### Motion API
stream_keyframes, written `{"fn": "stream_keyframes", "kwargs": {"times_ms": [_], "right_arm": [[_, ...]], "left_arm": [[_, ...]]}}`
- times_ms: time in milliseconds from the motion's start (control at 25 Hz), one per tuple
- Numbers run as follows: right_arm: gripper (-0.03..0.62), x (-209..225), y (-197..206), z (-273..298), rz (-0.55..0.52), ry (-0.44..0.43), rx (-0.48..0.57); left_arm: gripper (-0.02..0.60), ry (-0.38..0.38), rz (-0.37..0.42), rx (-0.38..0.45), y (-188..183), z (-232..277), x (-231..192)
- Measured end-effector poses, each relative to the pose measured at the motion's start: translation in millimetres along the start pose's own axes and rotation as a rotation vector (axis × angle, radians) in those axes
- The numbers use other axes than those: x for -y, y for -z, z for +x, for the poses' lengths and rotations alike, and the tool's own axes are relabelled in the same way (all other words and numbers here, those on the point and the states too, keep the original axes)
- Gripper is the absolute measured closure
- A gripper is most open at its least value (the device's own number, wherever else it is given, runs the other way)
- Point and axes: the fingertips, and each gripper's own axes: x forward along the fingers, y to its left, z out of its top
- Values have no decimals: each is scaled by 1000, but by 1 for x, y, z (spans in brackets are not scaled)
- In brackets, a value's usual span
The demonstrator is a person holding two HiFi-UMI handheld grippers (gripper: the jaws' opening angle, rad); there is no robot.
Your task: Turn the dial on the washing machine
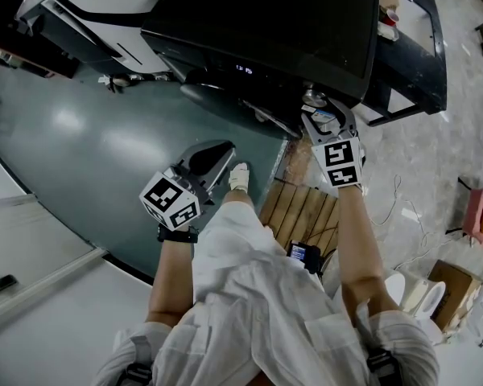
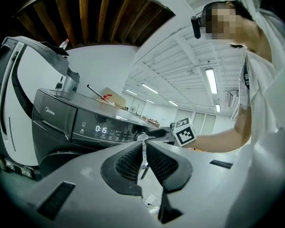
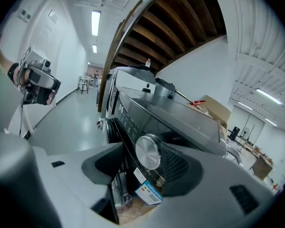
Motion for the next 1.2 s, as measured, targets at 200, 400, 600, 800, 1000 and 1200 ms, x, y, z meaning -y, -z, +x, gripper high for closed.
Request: {"fn": "stream_keyframes", "kwargs": {"times_ms": [200, 400, 600, 800, 1000, 1200], "right_arm": [[341, 0, 1, 0, 19, 7, 0], [338, 1, 2, 1, 48, 29, -9], [329, 3, 14, 3, 116, 28, -57], [321, 2, 18, 2, 133, 20, -70], [315, 1, 23, 4, 155, 13, -90], [298, -2, 35, 8, 165, 2, -128]], "left_arm": [[566, -5, -1, 6, -1, -2, -2], [566, -11, -6, 7, -1, -5, -3], [566, -11, -8, 7, 0, -6, -3], [566, -8, -16, 7, 2, -6, -2], [566, -5, -12, 11, 0, -7, -2], [566, 2, -5, 10, 0, -6, -2]]}}
